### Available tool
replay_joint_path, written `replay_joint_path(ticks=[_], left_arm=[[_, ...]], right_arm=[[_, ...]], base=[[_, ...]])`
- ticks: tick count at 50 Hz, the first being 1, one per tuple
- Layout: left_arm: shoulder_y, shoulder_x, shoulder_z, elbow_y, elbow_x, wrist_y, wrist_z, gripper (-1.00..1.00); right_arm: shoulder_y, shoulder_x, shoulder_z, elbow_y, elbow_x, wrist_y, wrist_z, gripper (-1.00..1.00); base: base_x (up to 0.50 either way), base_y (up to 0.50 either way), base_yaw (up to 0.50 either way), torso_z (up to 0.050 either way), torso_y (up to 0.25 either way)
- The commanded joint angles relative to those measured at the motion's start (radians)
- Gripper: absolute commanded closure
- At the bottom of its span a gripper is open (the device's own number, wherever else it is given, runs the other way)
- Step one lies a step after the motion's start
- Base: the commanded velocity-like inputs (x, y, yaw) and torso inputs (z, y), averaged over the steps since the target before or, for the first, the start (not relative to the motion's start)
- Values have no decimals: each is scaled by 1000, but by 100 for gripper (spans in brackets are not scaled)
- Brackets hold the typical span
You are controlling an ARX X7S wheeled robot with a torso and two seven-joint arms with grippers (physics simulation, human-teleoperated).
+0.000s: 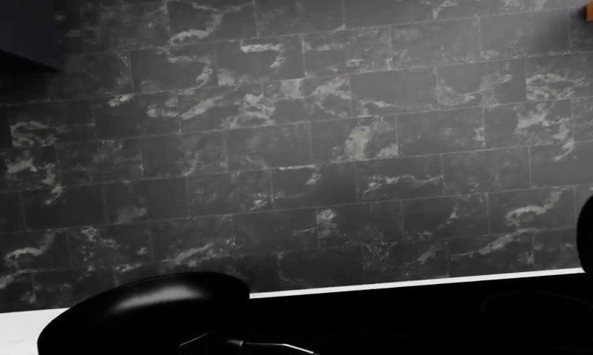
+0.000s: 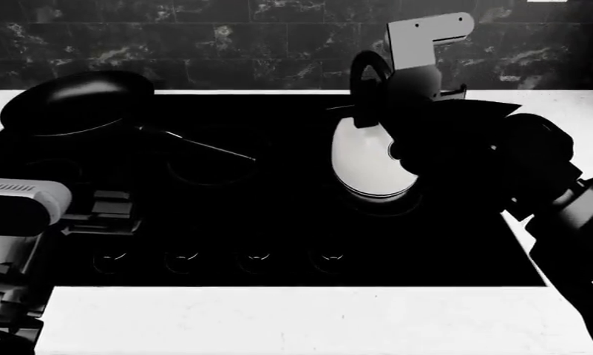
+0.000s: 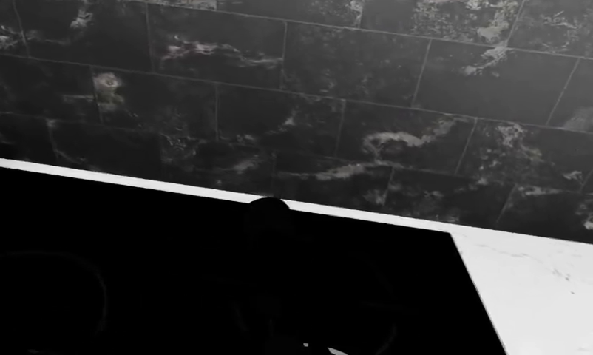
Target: Pick the kettle from the counter and place it on a stove burner. Then turn the burner on.
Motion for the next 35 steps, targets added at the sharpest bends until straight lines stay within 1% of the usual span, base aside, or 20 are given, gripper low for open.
replay_joint_path(ticks=[1,14,18,35], left_arm=[[4,4,12,-11,16,10,3,-100],[15,5,22,-29,35,25,11,-100],[21,4,22,-30,39,28,11,-100],[13,6,42,-35,43,27,11,-100]], right_arm=[[-4,-51,12,115,-58,-36,-36,100],[-20,-99,5,216,-74,-59,-77,100],[-19,-105,0,242,-83,-57,-63,100],[-34,-123,-5,283,-83,-55,-88,100]], base=[[0,0,0,0,0],[0,0,0,0,0],[0,0,0,0,0],[0,0,0,0,0]])
